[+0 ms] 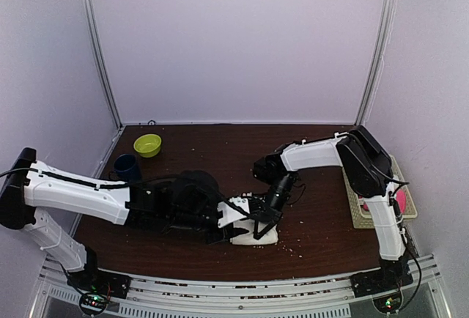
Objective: Roll the towels
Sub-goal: Roll the towel at the center of the board.
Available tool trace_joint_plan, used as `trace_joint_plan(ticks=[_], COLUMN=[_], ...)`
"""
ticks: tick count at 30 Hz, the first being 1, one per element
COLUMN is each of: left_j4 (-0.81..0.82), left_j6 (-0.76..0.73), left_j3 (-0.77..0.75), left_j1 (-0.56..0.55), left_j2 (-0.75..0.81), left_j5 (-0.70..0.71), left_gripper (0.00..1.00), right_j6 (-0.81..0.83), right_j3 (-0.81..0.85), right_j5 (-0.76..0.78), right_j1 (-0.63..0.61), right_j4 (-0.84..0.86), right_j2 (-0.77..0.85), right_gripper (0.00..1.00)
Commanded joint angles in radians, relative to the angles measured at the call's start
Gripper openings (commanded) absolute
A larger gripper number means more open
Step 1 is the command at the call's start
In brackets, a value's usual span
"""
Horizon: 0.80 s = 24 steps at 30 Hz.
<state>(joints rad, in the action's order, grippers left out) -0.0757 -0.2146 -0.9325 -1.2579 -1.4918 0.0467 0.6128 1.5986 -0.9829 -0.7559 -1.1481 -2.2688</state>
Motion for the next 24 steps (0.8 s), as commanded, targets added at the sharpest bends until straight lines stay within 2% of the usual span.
trace_joint_plan(ticks=[1,10,16,18,24], left_j4=[-0.02,-0.066,-0.047,-0.045,-0.106], left_j6=[-0.085,-0.105,-0.124,-0.125,-0.106], left_j3=[-0.065,-0.165,-0.183,-0.189,-0.231], left_j1=[-0.016,-0.024,-0.024,-0.024,-0.024], left_j2=[-0.14,-0.367,-0.411,-0.418,-0.453], left_j5=[0.054,0.141,0.085,0.062,0.027], left_gripper=[0.44,0.44,0.38,0.34,0.1], right_j6=[0.035,0.034,0.041,0.041,0.096], right_j3=[0.008,0.016,0.008,0.011,0.048], right_j5=[0.089,0.1,0.089,0.087,0.059], right_j1=[0.011,0.018,0.018,0.018,0.02], right_j4=[-0.098,-0.094,-0.087,-0.088,-0.155], right_j2=[-0.113,-0.123,-0.126,-0.128,-0.095], right_gripper=[0.14,0.14,0.15,0.15,0.19])
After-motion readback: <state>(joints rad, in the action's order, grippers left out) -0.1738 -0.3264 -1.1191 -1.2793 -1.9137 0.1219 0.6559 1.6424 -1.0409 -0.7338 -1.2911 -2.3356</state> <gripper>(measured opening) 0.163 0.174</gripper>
